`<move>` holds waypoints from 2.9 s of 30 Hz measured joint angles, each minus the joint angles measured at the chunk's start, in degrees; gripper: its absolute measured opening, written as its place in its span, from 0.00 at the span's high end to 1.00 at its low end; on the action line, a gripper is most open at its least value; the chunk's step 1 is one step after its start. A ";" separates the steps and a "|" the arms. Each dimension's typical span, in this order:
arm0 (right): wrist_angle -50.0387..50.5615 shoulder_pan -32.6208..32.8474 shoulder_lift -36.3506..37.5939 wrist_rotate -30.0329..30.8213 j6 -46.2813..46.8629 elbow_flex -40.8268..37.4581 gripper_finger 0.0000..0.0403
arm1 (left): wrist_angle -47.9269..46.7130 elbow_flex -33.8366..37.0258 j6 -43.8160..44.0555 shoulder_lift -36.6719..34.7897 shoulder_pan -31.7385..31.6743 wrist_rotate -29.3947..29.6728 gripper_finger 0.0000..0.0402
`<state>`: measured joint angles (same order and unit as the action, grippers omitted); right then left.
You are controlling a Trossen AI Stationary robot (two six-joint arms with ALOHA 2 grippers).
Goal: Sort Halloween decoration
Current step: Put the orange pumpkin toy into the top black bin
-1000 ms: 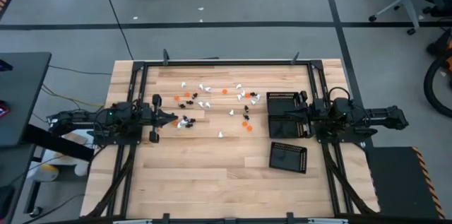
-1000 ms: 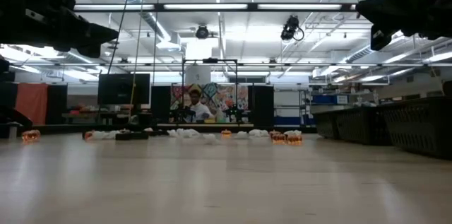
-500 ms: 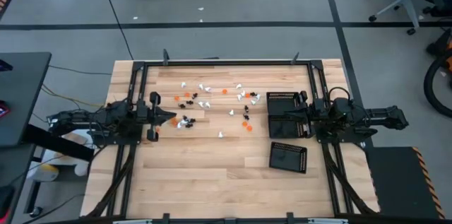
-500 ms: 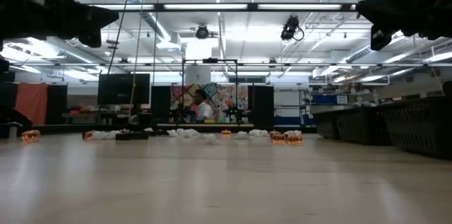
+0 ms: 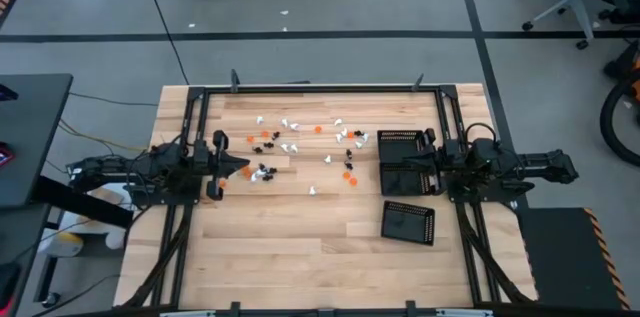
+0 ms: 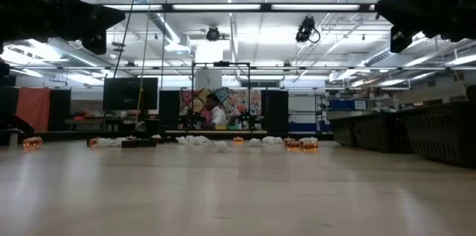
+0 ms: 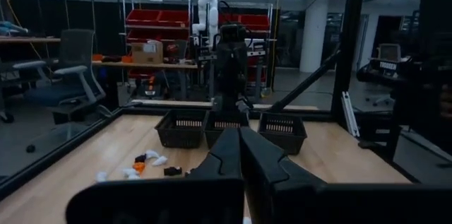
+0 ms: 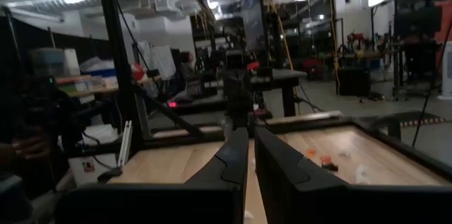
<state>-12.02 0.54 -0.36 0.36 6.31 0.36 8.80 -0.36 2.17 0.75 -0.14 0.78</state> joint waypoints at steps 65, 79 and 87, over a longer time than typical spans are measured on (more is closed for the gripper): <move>-9.45 -4.55 -13.26 19.82 2.66 2.58 0.94 | 8.78 0.00 9.71 -0.02 0.00 24.87 1.00; -10.36 -4.48 -32.86 19.50 0.09 14.81 0.94 | 3.41 -2.26 7.66 2.38 -0.61 21.88 1.00; -17.88 -4.48 -47.43 20.31 -3.10 21.07 0.94 | 2.57 -8.02 7.43 9.36 -3.75 21.90 1.00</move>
<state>-29.89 -3.95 -47.79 20.67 3.20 21.43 11.37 -8.38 9.61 10.12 -3.90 22.68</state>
